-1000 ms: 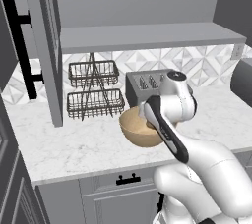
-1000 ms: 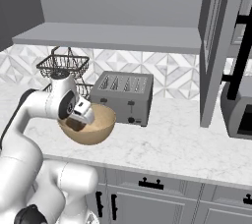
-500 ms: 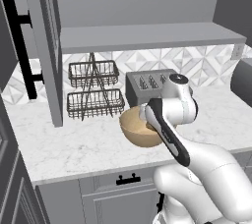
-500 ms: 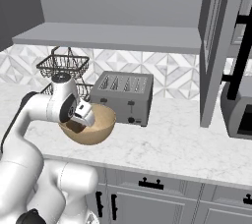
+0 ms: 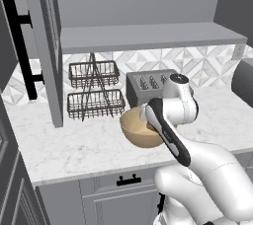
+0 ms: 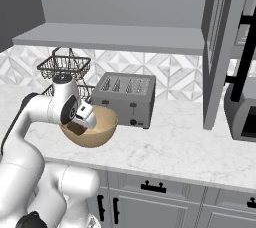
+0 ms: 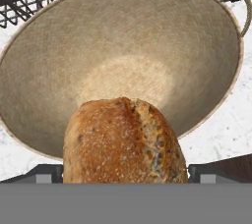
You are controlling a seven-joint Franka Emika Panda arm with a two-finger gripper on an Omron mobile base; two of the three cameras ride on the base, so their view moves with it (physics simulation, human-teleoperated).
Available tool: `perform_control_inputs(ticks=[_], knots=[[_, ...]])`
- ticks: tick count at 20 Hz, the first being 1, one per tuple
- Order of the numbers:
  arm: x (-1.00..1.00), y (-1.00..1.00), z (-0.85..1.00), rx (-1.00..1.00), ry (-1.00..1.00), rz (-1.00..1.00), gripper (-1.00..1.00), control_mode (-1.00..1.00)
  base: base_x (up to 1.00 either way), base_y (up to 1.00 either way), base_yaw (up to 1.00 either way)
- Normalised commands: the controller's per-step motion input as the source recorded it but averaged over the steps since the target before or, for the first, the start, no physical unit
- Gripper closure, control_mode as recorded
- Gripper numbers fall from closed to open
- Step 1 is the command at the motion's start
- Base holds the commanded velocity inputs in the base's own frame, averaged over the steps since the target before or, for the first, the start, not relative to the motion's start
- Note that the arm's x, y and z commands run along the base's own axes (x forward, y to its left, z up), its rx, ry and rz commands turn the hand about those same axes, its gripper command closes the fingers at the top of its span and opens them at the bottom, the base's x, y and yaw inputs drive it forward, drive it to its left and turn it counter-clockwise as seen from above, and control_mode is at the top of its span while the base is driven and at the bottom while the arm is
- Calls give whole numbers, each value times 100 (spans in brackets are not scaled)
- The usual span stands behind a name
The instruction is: Open the cabinet, pick up the bread from the cabinet and place it in the basket. Then move the basket to the dining counter.
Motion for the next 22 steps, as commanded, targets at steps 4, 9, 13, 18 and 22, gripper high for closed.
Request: perform_control_inputs(ticks=[4,9,13,18,22], knots=[[0,0,1,-2,0,0,-100,-100,0,0,0],[15,0,0,-16,0,0,-100,-100,0,0,0],[56,0,0,-13,3,0,-100,-100,0,0,0],[49,0,0,-10,7,0,-100,-100,0,0,0],[51,0,0,-4,12,0,-100,-100,0,0,0]])
